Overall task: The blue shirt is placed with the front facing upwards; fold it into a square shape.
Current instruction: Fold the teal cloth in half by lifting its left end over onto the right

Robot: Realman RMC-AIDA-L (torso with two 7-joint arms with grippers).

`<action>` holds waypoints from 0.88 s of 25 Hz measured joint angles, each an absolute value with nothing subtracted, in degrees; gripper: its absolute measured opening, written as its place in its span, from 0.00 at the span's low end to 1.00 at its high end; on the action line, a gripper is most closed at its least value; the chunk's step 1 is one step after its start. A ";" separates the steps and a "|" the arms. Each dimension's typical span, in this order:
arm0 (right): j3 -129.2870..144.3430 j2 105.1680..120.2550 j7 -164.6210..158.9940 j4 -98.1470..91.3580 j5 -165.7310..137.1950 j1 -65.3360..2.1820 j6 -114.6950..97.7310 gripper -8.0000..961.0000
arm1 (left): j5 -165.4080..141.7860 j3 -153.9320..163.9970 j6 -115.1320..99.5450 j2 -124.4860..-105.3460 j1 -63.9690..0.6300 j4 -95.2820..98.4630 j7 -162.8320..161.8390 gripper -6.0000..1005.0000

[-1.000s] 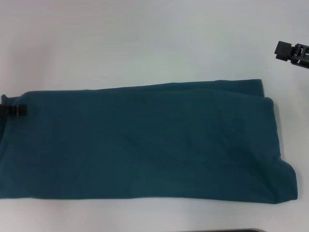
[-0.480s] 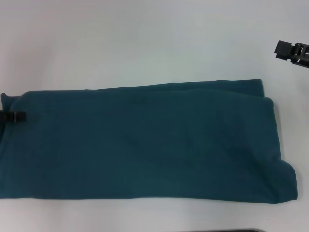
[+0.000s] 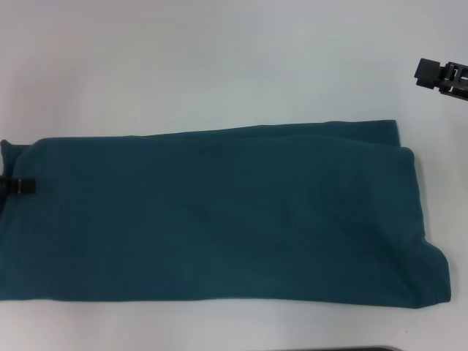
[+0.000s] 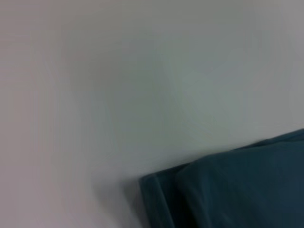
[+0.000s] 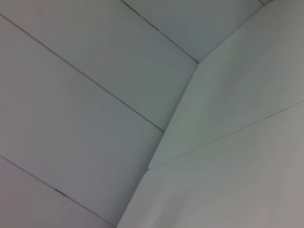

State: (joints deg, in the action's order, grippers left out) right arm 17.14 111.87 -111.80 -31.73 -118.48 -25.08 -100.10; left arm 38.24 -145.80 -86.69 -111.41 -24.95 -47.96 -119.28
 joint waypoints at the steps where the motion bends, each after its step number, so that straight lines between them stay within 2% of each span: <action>1: 17.14 111.85 -111.82 -31.73 -118.48 -25.09 -100.10 0.63 | 38.22 -145.80 -86.81 -111.42 -24.94 -48.01 -119.33 0.84; 22: 17.14 111.78 -111.80 -31.73 -118.48 -25.06 -100.11 0.63 | 35.24 -146.24 -89.55 -111.42 -25.07 -48.61 -119.79 0.84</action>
